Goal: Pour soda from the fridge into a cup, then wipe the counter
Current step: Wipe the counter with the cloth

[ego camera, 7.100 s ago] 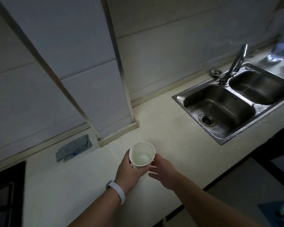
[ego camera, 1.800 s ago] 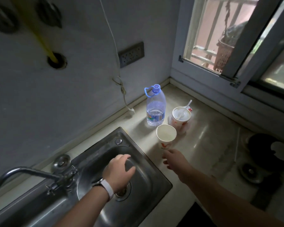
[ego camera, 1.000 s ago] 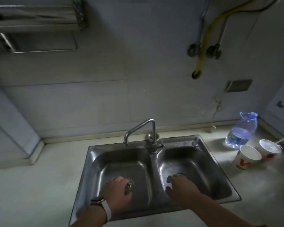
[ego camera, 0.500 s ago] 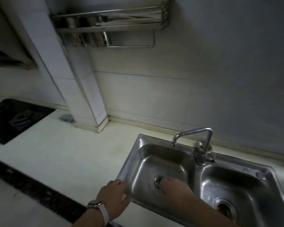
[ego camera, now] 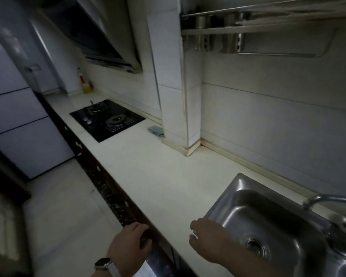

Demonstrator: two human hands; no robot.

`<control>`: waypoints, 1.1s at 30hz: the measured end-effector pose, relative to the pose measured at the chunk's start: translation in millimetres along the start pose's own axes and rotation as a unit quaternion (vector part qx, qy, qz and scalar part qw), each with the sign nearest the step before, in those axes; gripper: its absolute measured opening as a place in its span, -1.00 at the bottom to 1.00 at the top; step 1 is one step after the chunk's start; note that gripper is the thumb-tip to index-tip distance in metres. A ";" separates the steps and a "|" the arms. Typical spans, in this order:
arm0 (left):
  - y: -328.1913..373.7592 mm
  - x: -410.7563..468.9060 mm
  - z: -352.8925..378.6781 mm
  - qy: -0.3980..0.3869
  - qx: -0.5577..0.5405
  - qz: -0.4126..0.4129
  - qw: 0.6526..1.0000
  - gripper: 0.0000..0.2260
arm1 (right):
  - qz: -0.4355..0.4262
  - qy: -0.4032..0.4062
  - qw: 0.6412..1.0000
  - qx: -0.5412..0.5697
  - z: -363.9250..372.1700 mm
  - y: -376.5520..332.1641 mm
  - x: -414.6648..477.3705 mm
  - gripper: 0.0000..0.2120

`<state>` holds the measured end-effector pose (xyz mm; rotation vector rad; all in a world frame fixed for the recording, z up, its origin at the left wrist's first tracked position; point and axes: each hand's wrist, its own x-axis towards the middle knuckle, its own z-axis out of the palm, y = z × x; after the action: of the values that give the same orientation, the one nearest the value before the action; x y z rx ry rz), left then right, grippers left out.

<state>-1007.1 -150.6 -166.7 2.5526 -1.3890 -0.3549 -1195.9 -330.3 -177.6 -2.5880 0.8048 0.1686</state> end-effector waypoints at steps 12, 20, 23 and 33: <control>-222.3 59.2 -67.6 -0.032 -0.010 -0.029 0.999 -0.55 | -0.005 -0.020 0.999 -0.049 28.6 -169.0 160.9 -0.61; -309.2 92.3 -100.6 -0.002 -0.019 -0.020 1.000 -0.55 | -0.036 0.002 0.994 -0.100 21.3 -241.3 234.0 -0.62; -326.8 102.4 -100.3 0.000 -0.027 -0.026 0.999 -0.54 | -0.040 -0.002 0.994 -0.100 19.2 -255.3 259.0 -0.62; -370.1 157.8 -111.0 -0.029 -0.018 -0.042 0.999 -0.57 | -0.056 -0.019 0.996 -0.066 31.5 -279.5 352.7 -0.65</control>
<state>-596.6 -78.9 -189.0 2.5955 -1.2863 -0.4683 -746.7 -290.5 -188.9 -2.7371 0.6543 0.2454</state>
